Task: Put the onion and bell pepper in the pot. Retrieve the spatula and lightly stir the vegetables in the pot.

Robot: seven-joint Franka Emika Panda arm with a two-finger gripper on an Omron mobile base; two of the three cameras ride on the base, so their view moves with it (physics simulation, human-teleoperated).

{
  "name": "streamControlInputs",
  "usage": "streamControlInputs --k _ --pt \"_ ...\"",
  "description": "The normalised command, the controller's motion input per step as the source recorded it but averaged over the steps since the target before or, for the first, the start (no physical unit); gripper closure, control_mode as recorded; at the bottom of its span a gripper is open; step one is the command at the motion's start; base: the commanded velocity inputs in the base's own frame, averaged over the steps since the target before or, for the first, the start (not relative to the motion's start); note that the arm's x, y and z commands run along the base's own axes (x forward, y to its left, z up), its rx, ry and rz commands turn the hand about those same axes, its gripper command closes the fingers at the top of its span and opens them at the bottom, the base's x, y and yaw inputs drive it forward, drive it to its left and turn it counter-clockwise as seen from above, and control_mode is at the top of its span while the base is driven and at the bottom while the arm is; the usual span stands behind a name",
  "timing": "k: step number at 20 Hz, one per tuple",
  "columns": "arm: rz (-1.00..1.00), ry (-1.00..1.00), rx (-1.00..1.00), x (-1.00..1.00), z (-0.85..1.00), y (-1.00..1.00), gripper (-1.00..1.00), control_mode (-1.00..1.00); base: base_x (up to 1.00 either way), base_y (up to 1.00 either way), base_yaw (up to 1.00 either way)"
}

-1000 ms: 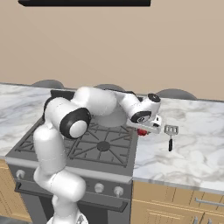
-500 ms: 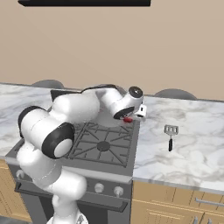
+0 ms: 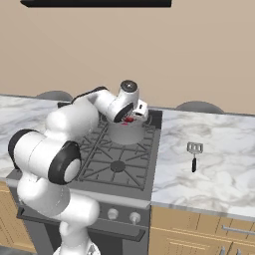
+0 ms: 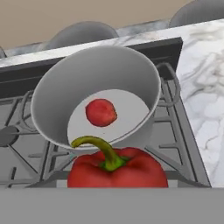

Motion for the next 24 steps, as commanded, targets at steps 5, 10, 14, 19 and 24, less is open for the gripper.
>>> streamControlInputs --k 5,10,14,19,24 --pt "-0.04 0.00 0.00 0.75 0.02 0.45 1.00 -1.00 0.00 0.00 0.00" --pt "-0.01 0.09 0.00 0.77 -0.17 0.24 1.00 -1.00 0.00 0.00 0.00" --pt "0.00 0.17 -0.03 0.38 -0.21 0.03 1.00 -1.00 0.00 0.00 0.00" --pt "0.00 0.10 -0.05 0.25 -0.26 0.00 1.00 -1.00 0.00 0.00 0.00" --pt "0.00 0.01 -0.01 0.30 -0.30 0.00 1.00 -1.00 0.00 0.00 0.00"
